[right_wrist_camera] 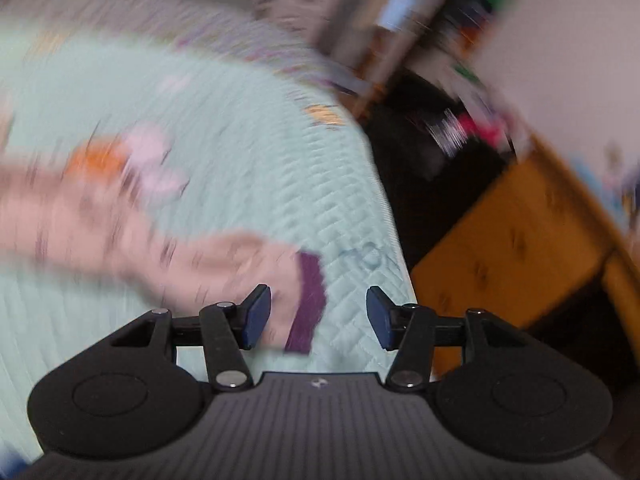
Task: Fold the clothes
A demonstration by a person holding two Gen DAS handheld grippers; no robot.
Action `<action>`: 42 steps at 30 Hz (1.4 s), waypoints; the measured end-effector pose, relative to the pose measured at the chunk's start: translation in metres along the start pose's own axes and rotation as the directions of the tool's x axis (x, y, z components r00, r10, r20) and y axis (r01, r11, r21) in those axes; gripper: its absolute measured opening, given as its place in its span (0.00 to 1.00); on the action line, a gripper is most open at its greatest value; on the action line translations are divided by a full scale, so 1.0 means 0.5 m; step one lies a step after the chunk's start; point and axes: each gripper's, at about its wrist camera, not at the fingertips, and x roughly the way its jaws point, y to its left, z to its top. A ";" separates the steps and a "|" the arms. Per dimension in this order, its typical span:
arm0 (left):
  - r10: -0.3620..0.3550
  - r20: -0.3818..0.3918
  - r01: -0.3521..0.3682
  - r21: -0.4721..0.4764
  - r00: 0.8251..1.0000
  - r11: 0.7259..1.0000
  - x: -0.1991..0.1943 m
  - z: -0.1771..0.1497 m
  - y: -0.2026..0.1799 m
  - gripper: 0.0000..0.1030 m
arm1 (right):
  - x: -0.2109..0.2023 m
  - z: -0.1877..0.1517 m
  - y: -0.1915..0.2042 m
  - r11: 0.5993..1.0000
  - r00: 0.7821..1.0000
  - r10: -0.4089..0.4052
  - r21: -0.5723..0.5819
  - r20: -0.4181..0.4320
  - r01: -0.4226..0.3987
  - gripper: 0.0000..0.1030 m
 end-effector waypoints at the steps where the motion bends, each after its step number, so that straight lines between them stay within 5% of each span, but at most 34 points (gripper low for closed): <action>1: 0.001 0.000 -0.001 0.000 1.000 1.000 0.000 0.000 0.000 1.00 | 0.007 -0.007 0.022 0.996 1.000 -0.012 -0.084 -0.002 0.012 0.53; 5: 0.007 -0.001 -0.007 0.003 1.000 1.000 0.001 0.001 -0.003 1.00 | 0.046 -0.008 0.066 0.977 0.999 -0.039 -0.209 -0.015 0.035 0.53; 6: 0.008 -0.002 -0.008 0.003 1.000 1.000 0.001 0.001 -0.004 1.00 | 0.052 -0.001 0.062 0.983 1.000 -0.022 -0.180 -0.023 0.017 0.45; 7: 0.009 -0.002 -0.009 0.003 1.000 1.000 0.002 0.001 -0.004 1.00 | 0.054 0.013 0.044 0.995 0.999 0.027 -0.090 -0.047 -0.031 0.31; 8: 0.010 -0.002 -0.010 0.004 1.000 1.000 0.002 0.001 -0.004 1.00 | 0.055 0.027 0.021 0.996 0.994 0.084 0.028 -0.066 -0.083 0.03; 10: 0.011 -0.002 -0.011 0.003 1.000 1.000 0.002 0.001 -0.004 1.00 | 0.050 0.052 -0.051 0.920 0.974 0.223 0.340 -0.042 -0.196 0.02; 11: 0.011 -0.001 -0.011 0.003 1.000 1.000 0.002 0.001 -0.004 1.00 | 0.052 0.054 -0.093 0.825 0.955 0.296 0.506 -0.007 -0.252 0.02; 14: 0.010 -0.001 -0.010 0.002 1.000 1.000 0.002 0.001 -0.004 1.00 | 0.092 0.023 -0.209 0.349 0.866 0.482 0.877 0.135 -0.331 0.08; 15: 0.010 -0.001 -0.010 0.002 1.000 1.000 0.002 0.001 -0.004 1.00 | 0.105 0.009 -0.231 0.242 0.859 0.490 0.924 0.146 -0.295 0.20; 16: 0.010 -0.001 -0.010 0.002 1.000 1.000 0.002 0.001 -0.004 1.00 | 0.110 0.001 -0.247 0.180 0.866 0.477 0.948 0.149 -0.262 0.32; 17: 0.010 -0.001 -0.010 0.001 1.000 1.000 0.002 0.001 -0.004 1.00 | 0.102 0.002 -0.253 0.210 0.893 0.430 0.947 0.135 -0.244 0.56; 18: 0.009 -0.001 -0.009 0.001 1.000 1.000 0.002 0.001 -0.004 1.00 | 0.087 0.004 -0.257 0.277 0.922 0.370 0.934 0.114 -0.226 0.63; 21: 0.008 0.000 -0.008 0.000 1.000 1.000 0.002 0.001 -0.003 1.00 | 0.041 0.005 -0.246 0.510 0.977 0.200 0.843 0.075 -0.169 0.63; 25: 0.008 0.000 -0.008 -0.001 1.000 1.000 0.002 0.001 -0.003 1.00 | 0.023 -0.017 -0.179 0.802 0.993 0.114 0.587 0.032 -0.111 0.62; 29: 0.010 0.001 -0.010 0.000 1.000 1.000 0.002 0.001 -0.004 1.00 | 0.014 -0.038 -0.082 0.987 1.000 0.014 0.162 -0.001 -0.014 0.62; 31: 0.011 0.001 -0.011 0.000 1.000 1.000 0.002 0.001 -0.005 1.00 | 0.014 -0.042 -0.020 0.998 1.000 -0.008 -0.058 0.007 0.008 0.62; 36: 0.014 0.001 -0.014 -0.001 1.000 1.000 0.003 0.001 -0.005 1.00 | 0.030 -0.012 0.056 0.961 0.998 -0.027 -0.275 0.048 0.040 0.59; 37: 0.013 0.001 -0.013 -0.001 1.000 1.000 0.003 0.001 -0.005 1.00 | 0.035 0.001 0.048 0.972 1.000 0.005 -0.234 0.028 0.002 0.52; 38: 0.013 0.001 -0.013 -0.002 1.000 1.000 0.003 0.001 -0.004 1.00 | 0.036 0.016 0.031 0.985 0.998 0.067 -0.156 -0.003 -0.067 0.14; 39: 0.012 0.001 -0.012 -0.002 1.000 1.000 0.003 0.001 -0.004 1.00 | 0.034 0.031 0.013 0.990 0.992 0.127 -0.062 -0.024 -0.128 0.04; 42: 0.010 0.003 -0.010 -0.003 1.000 1.000 0.002 0.001 -0.003 1.00 | 0.012 0.071 -0.084 0.909 0.963 0.267 0.322 0.036 -0.264 0.04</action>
